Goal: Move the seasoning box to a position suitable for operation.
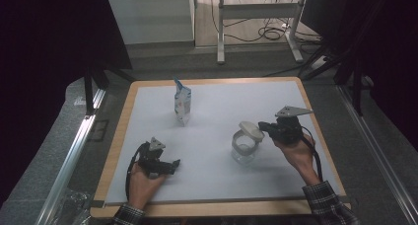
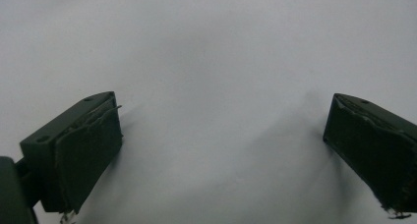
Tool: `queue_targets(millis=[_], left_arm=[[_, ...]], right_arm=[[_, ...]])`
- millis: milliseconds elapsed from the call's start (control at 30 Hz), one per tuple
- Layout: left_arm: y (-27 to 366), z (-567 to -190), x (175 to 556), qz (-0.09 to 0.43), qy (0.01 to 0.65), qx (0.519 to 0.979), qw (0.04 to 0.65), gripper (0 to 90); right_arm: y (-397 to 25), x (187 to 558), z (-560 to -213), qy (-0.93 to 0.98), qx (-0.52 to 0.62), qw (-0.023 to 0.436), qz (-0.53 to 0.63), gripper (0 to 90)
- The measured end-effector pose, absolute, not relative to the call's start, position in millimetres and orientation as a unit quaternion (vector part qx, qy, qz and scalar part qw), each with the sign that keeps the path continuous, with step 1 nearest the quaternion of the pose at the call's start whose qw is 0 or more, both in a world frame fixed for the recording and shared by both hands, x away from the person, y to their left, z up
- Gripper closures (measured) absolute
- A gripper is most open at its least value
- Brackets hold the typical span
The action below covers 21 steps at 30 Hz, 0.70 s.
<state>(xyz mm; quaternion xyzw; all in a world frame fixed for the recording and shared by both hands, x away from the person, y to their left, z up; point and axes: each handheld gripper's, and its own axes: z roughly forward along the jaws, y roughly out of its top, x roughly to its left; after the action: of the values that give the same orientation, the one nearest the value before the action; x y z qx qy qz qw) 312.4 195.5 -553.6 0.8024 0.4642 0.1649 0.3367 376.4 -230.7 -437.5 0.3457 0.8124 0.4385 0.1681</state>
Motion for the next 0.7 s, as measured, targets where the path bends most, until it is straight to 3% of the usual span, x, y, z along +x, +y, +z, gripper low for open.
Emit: queue_targets(millis=[400,700], left_arm=[[195.3,-553.6,312.2,0.164,0.465,0.802,0.337,1.1],[195.3,-553.6,312.2,0.164,0.465,0.802,0.337,1.1]], right_arm=[[-239.5,381.2,-448.6,0.803,0.356,0.145,0.455,89.7],[-243.7,381.2,-453.3,0.804,0.359,0.157,0.448,89.6]])
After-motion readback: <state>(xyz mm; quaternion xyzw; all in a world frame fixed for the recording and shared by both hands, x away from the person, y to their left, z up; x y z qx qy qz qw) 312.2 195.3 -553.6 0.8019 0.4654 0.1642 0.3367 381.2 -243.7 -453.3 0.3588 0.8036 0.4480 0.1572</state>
